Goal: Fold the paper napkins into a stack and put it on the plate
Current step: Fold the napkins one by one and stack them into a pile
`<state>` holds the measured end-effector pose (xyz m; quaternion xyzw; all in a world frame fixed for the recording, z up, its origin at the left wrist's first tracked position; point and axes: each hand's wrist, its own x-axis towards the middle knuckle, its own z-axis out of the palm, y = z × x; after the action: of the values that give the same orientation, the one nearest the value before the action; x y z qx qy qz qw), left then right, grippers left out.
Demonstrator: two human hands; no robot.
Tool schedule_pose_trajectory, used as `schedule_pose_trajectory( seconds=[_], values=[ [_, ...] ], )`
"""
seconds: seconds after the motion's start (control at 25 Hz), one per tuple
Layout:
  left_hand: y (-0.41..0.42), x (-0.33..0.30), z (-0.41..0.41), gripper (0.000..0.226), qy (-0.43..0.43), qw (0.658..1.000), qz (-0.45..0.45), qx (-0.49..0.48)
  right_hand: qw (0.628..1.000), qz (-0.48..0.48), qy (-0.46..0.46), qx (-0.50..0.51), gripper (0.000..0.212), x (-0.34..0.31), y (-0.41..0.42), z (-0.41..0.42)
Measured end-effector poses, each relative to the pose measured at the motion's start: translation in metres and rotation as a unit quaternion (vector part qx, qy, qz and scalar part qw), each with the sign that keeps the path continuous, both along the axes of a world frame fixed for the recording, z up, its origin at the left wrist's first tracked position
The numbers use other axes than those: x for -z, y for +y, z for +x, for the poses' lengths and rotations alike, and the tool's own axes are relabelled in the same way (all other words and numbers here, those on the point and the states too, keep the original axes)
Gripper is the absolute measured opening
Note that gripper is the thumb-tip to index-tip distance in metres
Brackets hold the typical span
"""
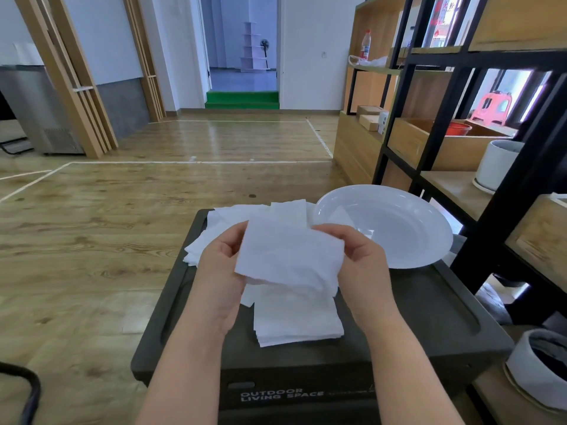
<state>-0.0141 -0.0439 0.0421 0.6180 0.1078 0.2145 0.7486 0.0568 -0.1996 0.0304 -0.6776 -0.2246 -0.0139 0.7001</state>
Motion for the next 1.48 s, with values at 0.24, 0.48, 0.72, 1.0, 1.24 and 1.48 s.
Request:
schedule_pose_trajectory(
  seconds=[0.24, 0.48, 0.72, 1.0, 1.24, 1.48],
  values=[
    [0.007, 0.005, -0.007, 0.031, 0.143, 0.964, 0.191, 0.117, 0.961, -0.039, 0.272, -0.045, 0.019, 0.001, 0.0, 0.0],
    [0.0, 0.007, 0.0, 0.018, 0.129, 0.991, 0.029, -0.012, 0.967, -0.064, 0.242, -0.054, 0.023, 0.0, -0.005, -0.006],
    [0.002, 0.004, 0.0, 0.028, 0.075, 0.994, 0.04, -0.073, 0.981, -0.051, 0.185, -0.037, 0.014, -0.007, -0.009, -0.009],
    [0.006, 0.001, -0.009, 0.043, -0.028, 0.979, 0.184, 0.08, 0.992, 0.057, 0.091, 0.072, 0.033, -0.011, -0.014, -0.01],
    [-0.001, 0.005, -0.005, 0.012, -0.033, 0.964, 0.263, -0.028, 0.995, -0.098, -0.029, 0.018, 0.025, -0.017, -0.026, -0.01],
    [0.001, 0.003, -0.004, 0.009, -0.023, 0.946, 0.316, -0.066, 0.965, -0.219, -0.108, 0.096, 0.02, -0.013, -0.025, -0.007]
  ],
)
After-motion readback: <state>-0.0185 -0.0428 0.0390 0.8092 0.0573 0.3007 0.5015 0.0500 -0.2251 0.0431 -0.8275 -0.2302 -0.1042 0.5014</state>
